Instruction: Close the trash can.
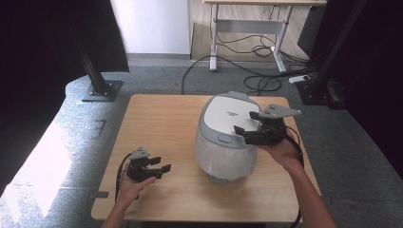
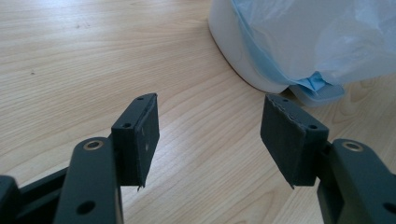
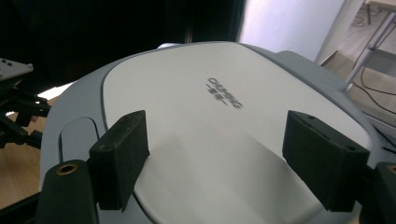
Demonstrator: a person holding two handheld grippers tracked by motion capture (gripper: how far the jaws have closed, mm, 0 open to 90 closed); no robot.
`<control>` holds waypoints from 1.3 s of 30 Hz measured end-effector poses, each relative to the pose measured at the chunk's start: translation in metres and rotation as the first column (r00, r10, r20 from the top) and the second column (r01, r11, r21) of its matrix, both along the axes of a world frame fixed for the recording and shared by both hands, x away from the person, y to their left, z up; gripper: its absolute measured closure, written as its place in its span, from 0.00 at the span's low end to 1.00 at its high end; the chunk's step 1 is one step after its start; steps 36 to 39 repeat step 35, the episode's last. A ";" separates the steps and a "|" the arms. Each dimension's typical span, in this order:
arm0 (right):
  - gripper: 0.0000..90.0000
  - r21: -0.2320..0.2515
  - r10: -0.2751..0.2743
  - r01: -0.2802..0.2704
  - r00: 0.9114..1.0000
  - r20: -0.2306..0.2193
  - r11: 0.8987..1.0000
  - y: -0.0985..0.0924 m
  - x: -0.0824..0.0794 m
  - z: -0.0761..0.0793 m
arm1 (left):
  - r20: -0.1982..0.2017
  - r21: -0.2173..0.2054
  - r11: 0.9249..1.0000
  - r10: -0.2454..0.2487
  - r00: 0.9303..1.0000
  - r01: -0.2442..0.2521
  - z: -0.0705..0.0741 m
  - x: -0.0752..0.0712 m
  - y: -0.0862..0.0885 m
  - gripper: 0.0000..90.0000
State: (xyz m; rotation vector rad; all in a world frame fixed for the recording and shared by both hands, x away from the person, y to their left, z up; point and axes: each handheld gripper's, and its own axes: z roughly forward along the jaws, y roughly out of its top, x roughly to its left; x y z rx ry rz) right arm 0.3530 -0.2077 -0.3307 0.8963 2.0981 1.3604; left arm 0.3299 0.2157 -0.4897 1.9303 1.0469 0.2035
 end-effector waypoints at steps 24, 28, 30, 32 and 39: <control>0.24 0.051 -0.147 0.149 0.988 -0.040 0.988 -0.087 -0.056 -0.108 | -0.005 0.019 1.000 0.023 1.000 -0.023 -0.004 -0.001 0.005 0.42; 0.24 0.023 -0.169 0.171 0.982 -0.081 0.985 -0.089 -0.054 -0.130 | -0.008 0.020 0.999 0.026 1.000 -0.026 -0.005 0.000 0.005 0.42; 0.24 0.014 -0.172 0.174 0.981 -0.092 0.985 -0.089 -0.053 -0.135 | -0.010 0.023 0.999 0.024 1.000 -0.024 -0.006 0.000 0.005 0.42; 0.24 0.013 -0.173 0.175 0.980 -0.095 0.985 -0.089 -0.053 -0.136 | -0.009 0.028 0.999 0.024 1.000 -0.024 -0.007 0.000 0.004 0.41; 0.24 0.018 -0.174 0.176 0.980 -0.092 0.984 -0.090 -0.053 -0.136 | -0.006 0.032 0.999 0.026 1.000 -0.026 -0.008 0.000 0.004 0.41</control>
